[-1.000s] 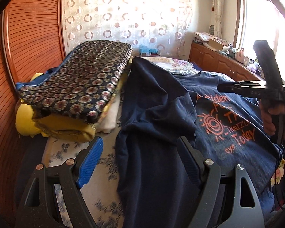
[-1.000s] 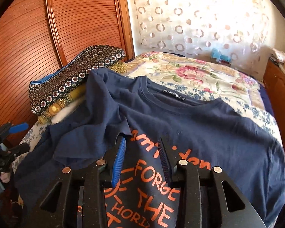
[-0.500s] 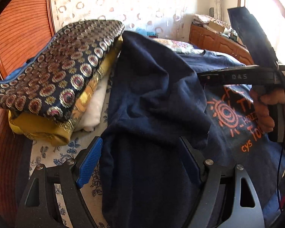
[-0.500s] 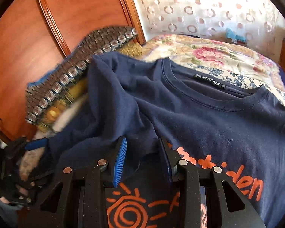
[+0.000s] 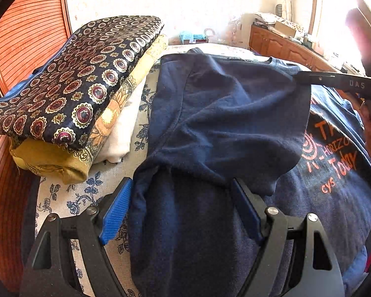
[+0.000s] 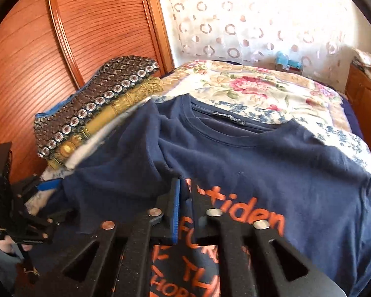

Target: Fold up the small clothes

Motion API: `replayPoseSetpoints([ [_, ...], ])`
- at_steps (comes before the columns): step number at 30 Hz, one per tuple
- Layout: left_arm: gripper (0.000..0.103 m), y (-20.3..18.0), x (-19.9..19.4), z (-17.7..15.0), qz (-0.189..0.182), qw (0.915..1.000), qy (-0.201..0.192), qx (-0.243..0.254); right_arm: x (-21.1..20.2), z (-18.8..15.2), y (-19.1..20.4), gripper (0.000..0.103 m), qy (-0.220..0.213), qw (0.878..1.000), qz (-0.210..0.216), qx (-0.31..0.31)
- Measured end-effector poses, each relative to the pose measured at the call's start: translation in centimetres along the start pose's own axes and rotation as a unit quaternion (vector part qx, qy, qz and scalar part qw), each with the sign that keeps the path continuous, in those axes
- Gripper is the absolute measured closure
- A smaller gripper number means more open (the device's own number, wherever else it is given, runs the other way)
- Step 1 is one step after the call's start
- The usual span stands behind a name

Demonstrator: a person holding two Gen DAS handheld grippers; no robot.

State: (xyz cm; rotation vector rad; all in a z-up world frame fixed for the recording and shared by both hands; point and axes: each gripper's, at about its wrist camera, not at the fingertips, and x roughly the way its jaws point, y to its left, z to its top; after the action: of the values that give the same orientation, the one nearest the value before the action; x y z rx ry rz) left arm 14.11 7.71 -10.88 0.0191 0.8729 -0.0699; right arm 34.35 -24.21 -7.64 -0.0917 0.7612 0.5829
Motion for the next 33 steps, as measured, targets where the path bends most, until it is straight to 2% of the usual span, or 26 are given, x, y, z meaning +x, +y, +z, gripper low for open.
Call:
replayPoseSetpoints([
  [2, 0.022, -0.2, 0.1, 0.2, -0.001, 1.0000, 0.001, -0.001, -0.7, -0.4, -0.3, 0.079, -0.009, 1.000, -0.014, -0.006],
  [7, 0.022, 0.0, 0.1, 0.0, -0.002, 1.0000, 0.001, -0.001, -3.7, -2.7, -2.5, 0.055, -0.025, 0.999, -0.020, 0.006],
  [9, 0.022, 0.0, 0.0, 0.0, -0.002, 1.0000, 0.001, -0.001, -5.3, -4.1, -3.8, 0.049, -0.028, 0.999, -0.036, 0.010],
  [16, 0.022, -0.2, 0.0, 0.0, -0.004, 1.0000, 0.000, 0.007, -10.9, -9.3, -8.7, 0.048, -0.043, 0.992, -0.096, 0.069],
  [22, 0.021, -1.6, -1.6, 0.3, 0.006, 0.9995, -0.019, 0.026, -14.7, -13.8, -14.0, 0.048, -0.049, 0.978, -0.147, 0.137],
  [29, 0.021, -5.9, -4.8, 2.0, -0.031, 0.9959, -0.063, 0.057, -13.8, -15.2, -16.9, 0.048, -0.035, 0.965, -0.150, 0.210],
  [33, 0.021, -9.1, -4.3, 2.7, -0.055, 0.9926, -0.061, 0.090, -12.7, -14.8, -18.9, 0.048, -0.029, 0.959, -0.127, 0.252],
])
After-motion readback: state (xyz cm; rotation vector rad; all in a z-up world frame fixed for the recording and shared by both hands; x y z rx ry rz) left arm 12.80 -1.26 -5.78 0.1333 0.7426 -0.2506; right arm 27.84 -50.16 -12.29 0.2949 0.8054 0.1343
